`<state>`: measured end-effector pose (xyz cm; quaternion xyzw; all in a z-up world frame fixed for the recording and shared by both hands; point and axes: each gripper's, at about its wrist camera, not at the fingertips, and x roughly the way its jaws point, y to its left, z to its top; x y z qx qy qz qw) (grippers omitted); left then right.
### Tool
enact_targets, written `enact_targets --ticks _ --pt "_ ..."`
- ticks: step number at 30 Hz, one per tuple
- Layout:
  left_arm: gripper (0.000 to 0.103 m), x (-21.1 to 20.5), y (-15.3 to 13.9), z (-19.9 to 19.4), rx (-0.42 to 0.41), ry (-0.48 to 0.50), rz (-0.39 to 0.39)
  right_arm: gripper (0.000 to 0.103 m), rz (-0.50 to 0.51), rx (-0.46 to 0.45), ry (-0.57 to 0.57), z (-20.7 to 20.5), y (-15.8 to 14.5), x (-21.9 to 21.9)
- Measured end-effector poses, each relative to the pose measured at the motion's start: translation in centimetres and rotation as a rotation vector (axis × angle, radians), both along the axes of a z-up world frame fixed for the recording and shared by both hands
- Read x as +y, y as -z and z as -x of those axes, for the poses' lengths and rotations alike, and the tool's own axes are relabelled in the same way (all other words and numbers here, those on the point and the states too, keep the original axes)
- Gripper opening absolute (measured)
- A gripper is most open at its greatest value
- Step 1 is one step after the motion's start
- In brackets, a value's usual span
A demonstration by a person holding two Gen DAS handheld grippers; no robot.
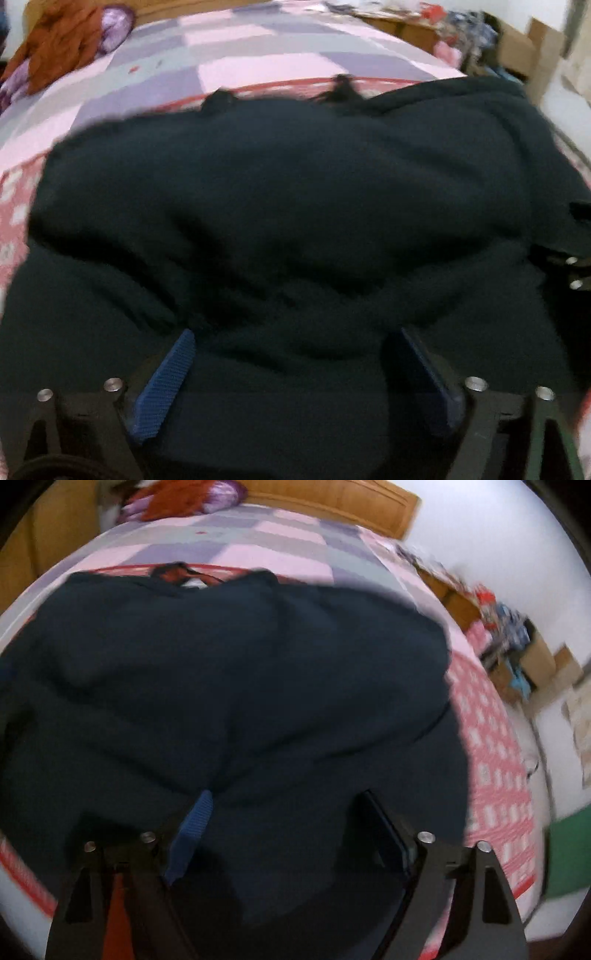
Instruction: Fold large clothes
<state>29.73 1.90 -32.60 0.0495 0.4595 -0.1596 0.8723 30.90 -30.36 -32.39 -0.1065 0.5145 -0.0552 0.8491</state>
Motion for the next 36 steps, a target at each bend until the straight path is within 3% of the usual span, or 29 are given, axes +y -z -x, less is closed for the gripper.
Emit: enact_targets --ticks 1,4,9,20,23,27,29,30,31,32,36 --pt "0.1 0.1 0.4 -1.1 -0.021 -0.014 -0.003 0.103 0.005 -0.017 0.023 -1.5 0.5 -0.3" --pt "0.103 -0.5 0.7 -4.5 -0.061 -0.025 -0.049 0.103 -0.031 -0.008 0.031 -5.6 1.8 -1.3" --pt "0.103 -0.5 0.9 -9.1 -0.068 -0.054 -0.044 0.103 -0.038 -0.014 0.021 -10.8 2.5 -1.9" --pt "0.103 1.3 0.9 -14.9 -0.077 -0.156 -0.054 0.103 -0.089 -0.031 0.015 -17.5 2.7 -3.1" --pt "0.103 3.7 0.8 -17.0 -0.07 -0.234 -0.075 0.103 -0.109 -0.031 0.058 -19.0 2.3 -5.3" --pt "0.103 9.0 1.8 -18.7 -0.011 -0.361 -0.105 0.103 -0.099 -0.016 0.173 -19.3 2.8 -10.9" --pt "0.103 10.6 2.4 -19.2 0.002 -0.349 -0.105 0.103 -0.088 0.003 0.274 -19.1 3.4 -14.6" --pt "0.103 10.5 2.7 -19.3 0.007 -0.323 -0.132 0.103 -0.109 0.008 0.316 -18.8 3.6 -16.1" --pt "0.103 10.2 3.1 -19.7 -0.004 -0.332 -0.231 0.103 -0.142 0.017 0.355 -18.6 4.0 -17.6" --pt "0.103 10.8 3.3 -20.0 0.003 -0.359 -0.232 0.103 -0.141 0.034 0.372 -18.6 4.5 -18.6" --pt "0.103 15.0 5.7 -21.9 0.194 -0.502 -0.06 0.103 -0.118 0.037 0.332 -18.6 5.5 -18.4"
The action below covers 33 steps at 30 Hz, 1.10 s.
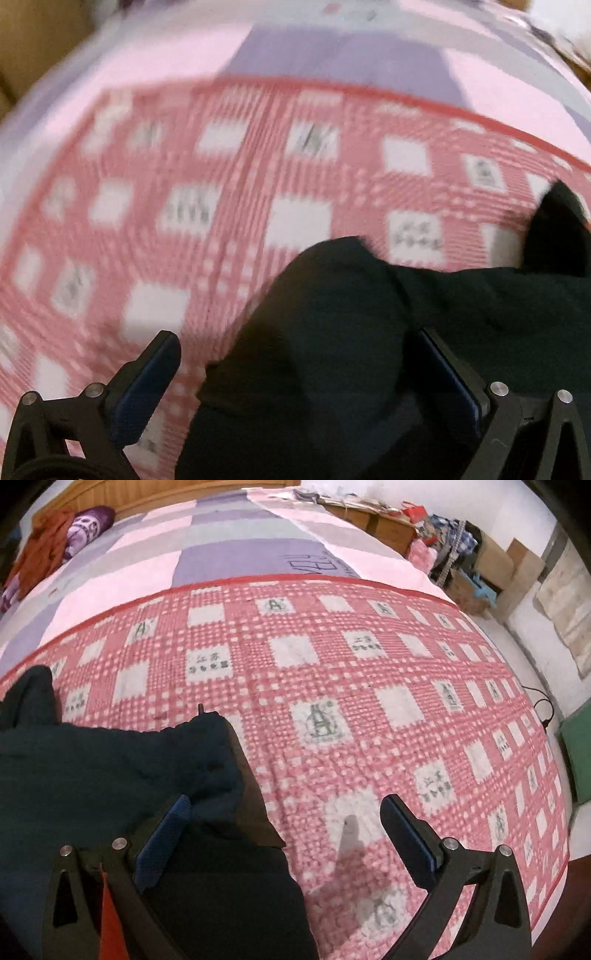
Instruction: Fold large clothes
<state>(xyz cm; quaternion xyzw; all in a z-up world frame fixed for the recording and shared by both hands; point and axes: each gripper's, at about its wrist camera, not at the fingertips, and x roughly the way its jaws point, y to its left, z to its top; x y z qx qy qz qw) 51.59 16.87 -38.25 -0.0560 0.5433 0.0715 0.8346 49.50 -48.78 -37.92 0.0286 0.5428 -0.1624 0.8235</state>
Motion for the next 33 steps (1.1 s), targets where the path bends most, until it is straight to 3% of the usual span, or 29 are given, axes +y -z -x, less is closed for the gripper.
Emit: enact_targets --ticks 2,5,8,10,12,14,17,20,23,26,28,30,33 --pt "0.103 0.2 -0.3 -0.3 0.016 0.01 -0.016 0.103 -0.001 -0.006 0.002 -0.1 0.3 0.1" --pt "0.103 0.6 -2.2 0.4 -0.02 0.025 -0.109 0.103 0.027 -0.01 -0.011 0.5 -0.5 0.1" --pt "0.1 0.3 -5.5 3.4 -0.117 0.04 -0.161 0.103 0.234 -0.061 0.011 1.8 -3.5 1.2" --pt "0.1 -1.4 -8.2 6.8 -0.215 0.11 -0.147 0.103 0.329 -0.175 0.008 4.3 -6.4 2.6" --pt "0.1 -4.1 -10.0 10.6 -0.279 0.186 -0.132 0.103 0.206 -0.299 -0.053 7.8 -9.0 4.5" --pt "0.101 -8.2 -10.8 14.9 -0.314 0.265 -0.07 0.103 0.067 -0.373 -0.127 11.5 -10.4 7.8" --pt "0.101 -13.8 -9.6 19.9 -0.297 0.359 0.029 0.103 -0.055 -0.337 -0.257 15.2 -10.1 13.5" --pt "0.101 -17.0 -6.9 22.9 -0.258 0.391 0.039 0.103 -0.008 -0.301 -0.397 18.7 -8.8 20.1" --pt "0.103 -15.6 -4.1 24.0 -0.241 0.346 0.029 0.103 0.058 -0.236 -0.477 20.5 -5.9 22.6" --pt "0.103 -10.8 -3.0 24.5 -0.259 0.314 -0.043 0.103 0.103 -0.204 -0.455 21.6 -3.5 18.9" --pt "0.103 -7.4 -2.7 24.4 -0.259 0.283 -0.118 0.103 0.159 -0.205 -0.358 21.9 -3.3 14.5" --pt "0.103 -4.3 -2.2 23.8 -0.237 0.26 -0.141 0.103 0.039 -0.212 -0.257 22.6 -3.1 8.2" --pt "0.103 -0.5 -2.0 23.7 -0.199 0.199 -0.149 0.102 0.129 -0.166 -0.142 23.6 -2.8 3.1"
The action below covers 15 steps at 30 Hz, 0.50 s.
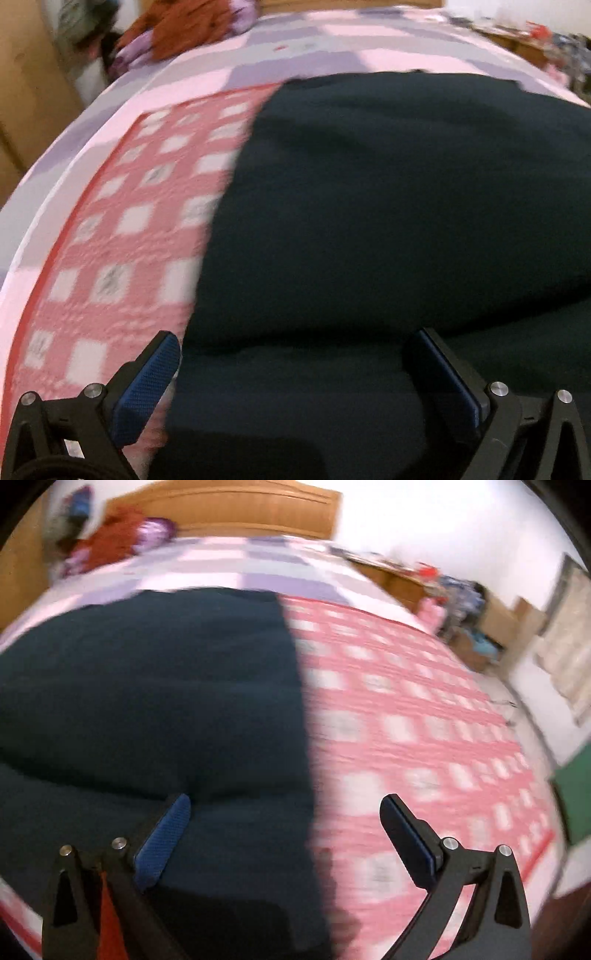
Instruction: Fold large clothes
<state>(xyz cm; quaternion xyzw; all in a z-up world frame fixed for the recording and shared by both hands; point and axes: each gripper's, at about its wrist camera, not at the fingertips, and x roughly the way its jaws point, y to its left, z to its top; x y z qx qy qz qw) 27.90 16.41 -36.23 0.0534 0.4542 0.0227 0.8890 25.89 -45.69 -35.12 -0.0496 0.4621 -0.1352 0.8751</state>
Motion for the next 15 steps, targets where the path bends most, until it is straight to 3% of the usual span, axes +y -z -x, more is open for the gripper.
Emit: enact_targets --ticks 4,8,12,15 --pt "0.103 2.7 -0.1 0.2 0.02 -0.088 0.004 0.102 0.03 0.064 0.134 0.8 0.2 -4.0" --pt "0.102 1.6 -1.8 0.4 0.011 -0.134 -0.035 0.102 0.09 0.044 0.124 0.9 -1.9 -2.7" --pt "0.102 -4.4 -5.7 0.3 -0.112 0.035 0.049 0.102 0.035 -0.077 -0.012 0.2 -5.1 3.5" --pt "0.102 -9.3 -6.3 -2.2 -0.113 0.144 0.145 0.102 -0.028 -0.096 -0.217 -3.2 -5.6 10.7"
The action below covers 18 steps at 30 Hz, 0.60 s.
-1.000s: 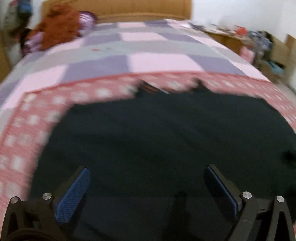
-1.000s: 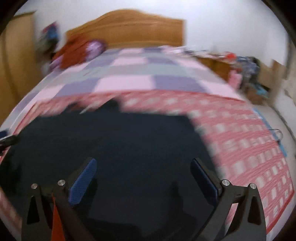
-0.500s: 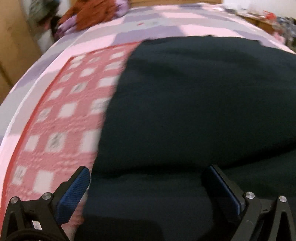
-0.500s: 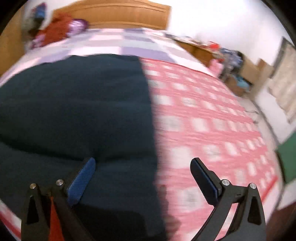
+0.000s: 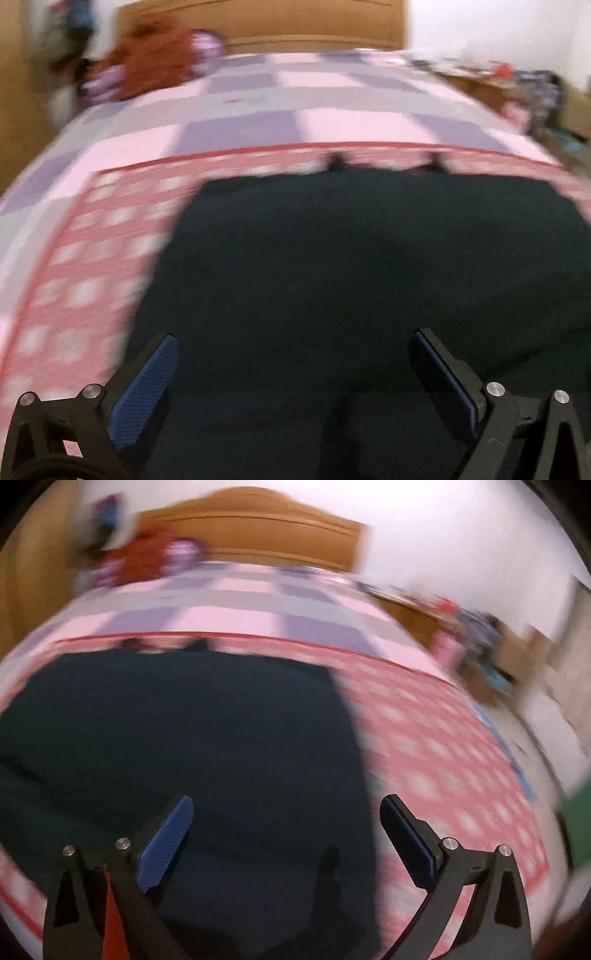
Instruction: Fold large clothes
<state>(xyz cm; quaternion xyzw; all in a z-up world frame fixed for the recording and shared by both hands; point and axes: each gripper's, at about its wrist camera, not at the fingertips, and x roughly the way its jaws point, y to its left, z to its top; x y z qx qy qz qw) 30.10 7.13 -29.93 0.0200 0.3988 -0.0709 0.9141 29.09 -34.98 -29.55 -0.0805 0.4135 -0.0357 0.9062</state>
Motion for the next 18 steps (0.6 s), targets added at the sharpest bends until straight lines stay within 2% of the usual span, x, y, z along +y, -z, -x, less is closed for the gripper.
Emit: enact_targets --ticks 2,4,6,8,10,13,16,18 --pt "0.102 -2.9 0.8 -2.9 0.019 0.046 0.038 0.102 -0.013 0.011 -0.107 -2.6 0.4 4.4" --pt "0.102 -4.6 2.5 -6.0 0.046 0.057 0.004 0.102 -0.03 0.013 -0.172 -5.7 1.0 7.6" --pt "0.103 -4.4 4.2 -9.0 0.102 0.039 -0.011 0.102 -0.012 0.049 -0.182 -8.7 2.2 9.1" --pt "0.103 -2.5 4.9 -11.5 0.11 0.018 -0.021 0.102 0.02 0.108 -0.173 -11.7 3.9 8.5" --pt "0.103 -0.1 4.6 -12.5 0.098 -0.018 -0.064 0.102 0.026 0.103 -0.136 -13.7 4.2 5.8" --pt "0.103 7.0 5.0 -13.9 0.136 -0.158 -0.092 0.103 0.027 0.122 0.042 -15.7 4.6 -2.2" --pt "0.103 14.0 6.0 -14.3 0.203 -0.331 -0.087 0.103 0.019 0.15 0.269 -15.5 5.2 -11.5" --pt "0.103 17.5 6.3 -13.5 0.231 -0.416 -0.083 0.102 0.029 0.174 0.344 -14.5 5.5 -15.3"
